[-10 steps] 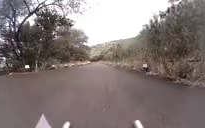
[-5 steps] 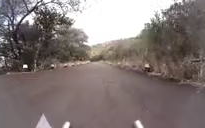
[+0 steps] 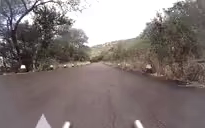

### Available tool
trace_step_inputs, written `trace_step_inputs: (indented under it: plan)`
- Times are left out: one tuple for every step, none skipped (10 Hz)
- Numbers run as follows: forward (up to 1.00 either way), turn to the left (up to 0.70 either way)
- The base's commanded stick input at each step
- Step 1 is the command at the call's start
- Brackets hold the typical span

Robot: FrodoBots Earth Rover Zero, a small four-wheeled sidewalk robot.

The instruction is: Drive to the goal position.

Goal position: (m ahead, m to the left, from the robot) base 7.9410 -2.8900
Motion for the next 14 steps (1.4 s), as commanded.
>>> trace_step_inputs:
  plan:
    - [0.5,0.0]
    - [0.5,0.0]
    - [0.5,0.0]
    - [0.5,0.0]
    - [0.5,0.0]
    - [0.5,0.0]
    - [0.5,0.0]
    - [0.5,0.0]
    - [0.5,0.0]
    - [0.5,0.0]
    - [0.5,0.0]
    - [0.5,0.0]
    - [0.5,0.0]
    - [0.5,0.0]
